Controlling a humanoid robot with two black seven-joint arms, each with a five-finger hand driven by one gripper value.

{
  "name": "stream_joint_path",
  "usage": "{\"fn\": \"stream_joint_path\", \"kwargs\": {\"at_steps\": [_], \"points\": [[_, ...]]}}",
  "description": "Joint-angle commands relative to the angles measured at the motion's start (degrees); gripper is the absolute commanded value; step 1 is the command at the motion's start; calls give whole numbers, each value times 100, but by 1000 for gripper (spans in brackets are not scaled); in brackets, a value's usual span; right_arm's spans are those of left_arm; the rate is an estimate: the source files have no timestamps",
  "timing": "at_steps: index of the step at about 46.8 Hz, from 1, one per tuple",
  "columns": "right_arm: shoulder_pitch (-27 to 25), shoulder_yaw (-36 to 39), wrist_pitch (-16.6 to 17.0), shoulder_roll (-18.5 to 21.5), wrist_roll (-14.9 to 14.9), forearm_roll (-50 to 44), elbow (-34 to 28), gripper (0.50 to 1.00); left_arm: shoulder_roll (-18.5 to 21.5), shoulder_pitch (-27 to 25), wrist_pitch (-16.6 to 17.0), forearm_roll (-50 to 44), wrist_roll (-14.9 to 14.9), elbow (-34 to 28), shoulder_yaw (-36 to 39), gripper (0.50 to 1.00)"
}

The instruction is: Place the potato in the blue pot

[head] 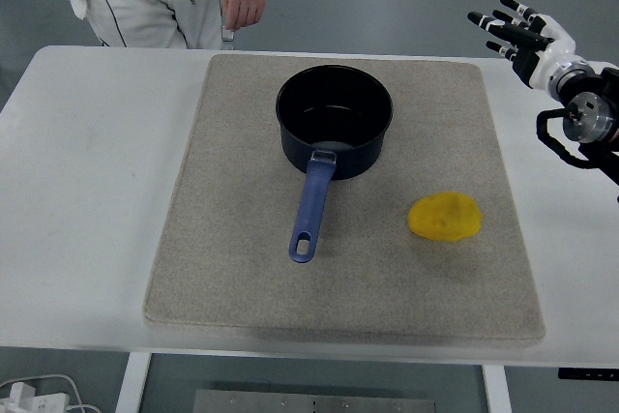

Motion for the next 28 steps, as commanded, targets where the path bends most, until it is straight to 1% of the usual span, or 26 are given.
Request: {"fn": "stream_joint_path", "kwargs": {"at_steps": [1,11,17,28], "points": [[0,3,6,0,0,0,0,932,0,-9,0,0,0,0,-1,1000],[0,3,-3,0,0,0,0,932,0,-53,9,0,0,0,-54,1000],[0,3,-3,9,0,0,0,932,0,70,9,27,9,-9,-18,1000],[9,3,23,0,0,0,9,934,0,70,9,18,9,-9,-18,1000]]}}
